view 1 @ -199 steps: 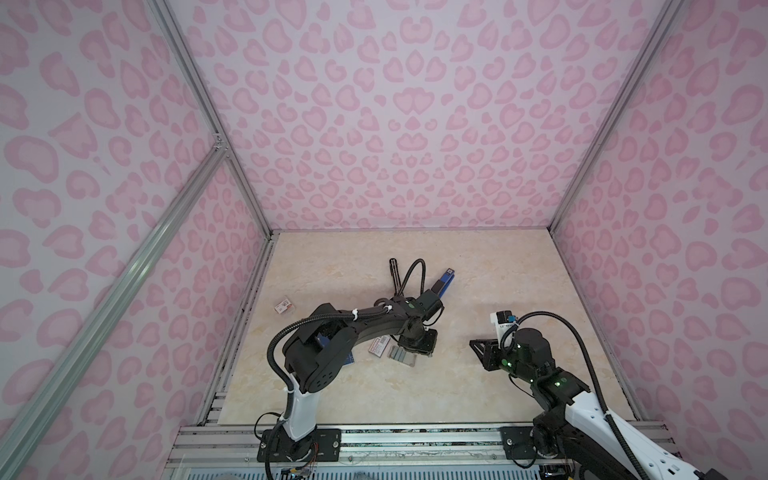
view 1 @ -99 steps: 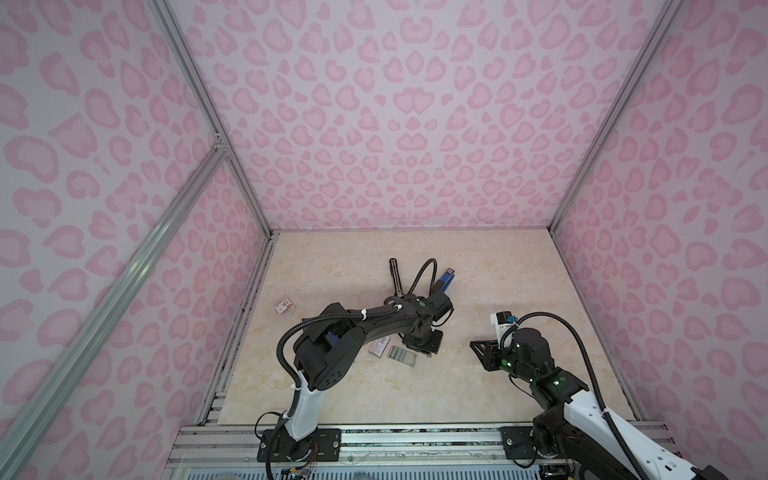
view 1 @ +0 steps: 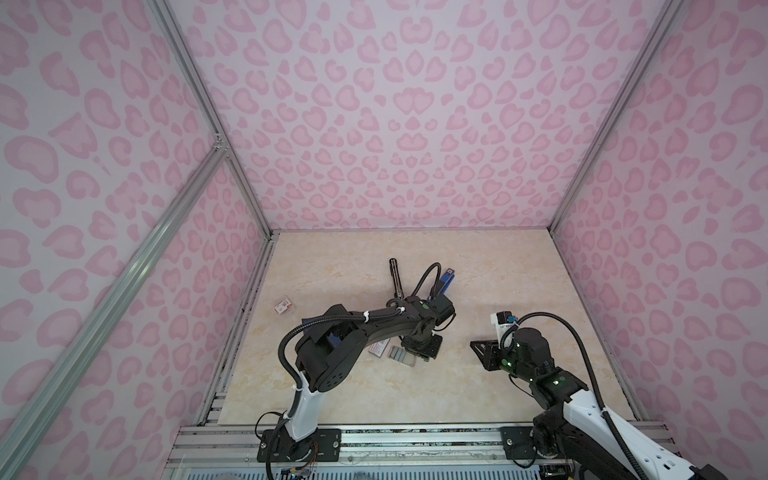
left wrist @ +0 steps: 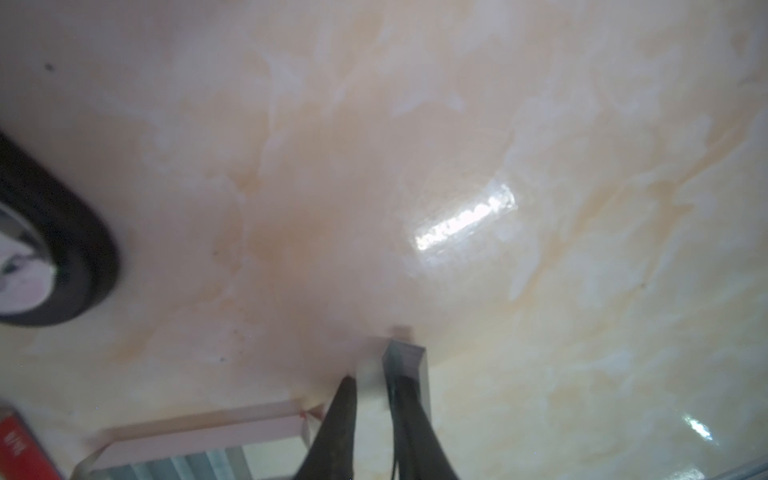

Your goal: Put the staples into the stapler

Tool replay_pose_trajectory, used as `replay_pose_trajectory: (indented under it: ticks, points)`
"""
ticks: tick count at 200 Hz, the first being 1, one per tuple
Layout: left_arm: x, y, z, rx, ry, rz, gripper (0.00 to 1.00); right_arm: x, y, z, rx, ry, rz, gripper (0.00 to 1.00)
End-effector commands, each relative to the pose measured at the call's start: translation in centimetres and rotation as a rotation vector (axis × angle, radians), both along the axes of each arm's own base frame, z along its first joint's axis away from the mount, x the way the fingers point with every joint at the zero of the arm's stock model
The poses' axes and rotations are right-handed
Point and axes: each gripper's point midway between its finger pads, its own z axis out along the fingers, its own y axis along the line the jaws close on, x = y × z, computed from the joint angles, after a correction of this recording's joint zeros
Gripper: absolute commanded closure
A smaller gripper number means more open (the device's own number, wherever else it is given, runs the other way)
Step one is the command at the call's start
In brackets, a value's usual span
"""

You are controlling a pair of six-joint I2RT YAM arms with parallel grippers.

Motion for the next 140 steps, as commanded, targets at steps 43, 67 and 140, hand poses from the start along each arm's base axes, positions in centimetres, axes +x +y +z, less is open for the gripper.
replay_pose_trajectory:
  ticks: [43,67,140]
  points:
    - [-0.5,-0.3,-0.1,0.002,0.018,-0.006,0.88,0.1,-0.2,0.2,0.014,-0.02,-0.014,0.76]
    - [-0.7,-0.2,-0.3,0.01,0.023,-0.011,0.97,0.1,-0.4,0.3,0.017,-0.026,-0.021,0.76]
    - [0.8,-0.5,3.3,-0.069,-0.075,-0.011,0.97,0.5,0.3,3.2,0.068,-0.066,0.001,0.75]
